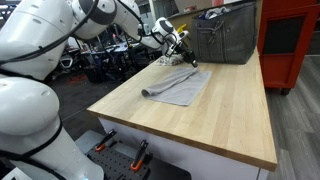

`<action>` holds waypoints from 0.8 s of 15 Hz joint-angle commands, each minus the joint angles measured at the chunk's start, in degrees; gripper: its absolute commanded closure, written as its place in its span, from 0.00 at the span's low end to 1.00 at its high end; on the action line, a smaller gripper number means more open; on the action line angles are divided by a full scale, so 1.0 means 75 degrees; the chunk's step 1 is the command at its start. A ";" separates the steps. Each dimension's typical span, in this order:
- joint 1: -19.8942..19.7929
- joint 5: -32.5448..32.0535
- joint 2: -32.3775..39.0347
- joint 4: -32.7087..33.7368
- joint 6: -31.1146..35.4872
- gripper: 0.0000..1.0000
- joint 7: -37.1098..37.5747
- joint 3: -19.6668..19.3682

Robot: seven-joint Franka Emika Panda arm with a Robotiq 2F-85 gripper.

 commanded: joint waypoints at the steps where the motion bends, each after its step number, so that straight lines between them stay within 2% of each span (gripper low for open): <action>1: -0.0132 -0.0089 0.0460 0.0663 -0.0307 0.99 0.0382 -0.0139; 7: -0.0234 -0.0018 0.0670 0.1006 -0.0520 0.99 0.0640 -0.0157; 12: -0.0269 0.0128 0.0416 0.0882 -0.0589 0.99 0.0428 0.0047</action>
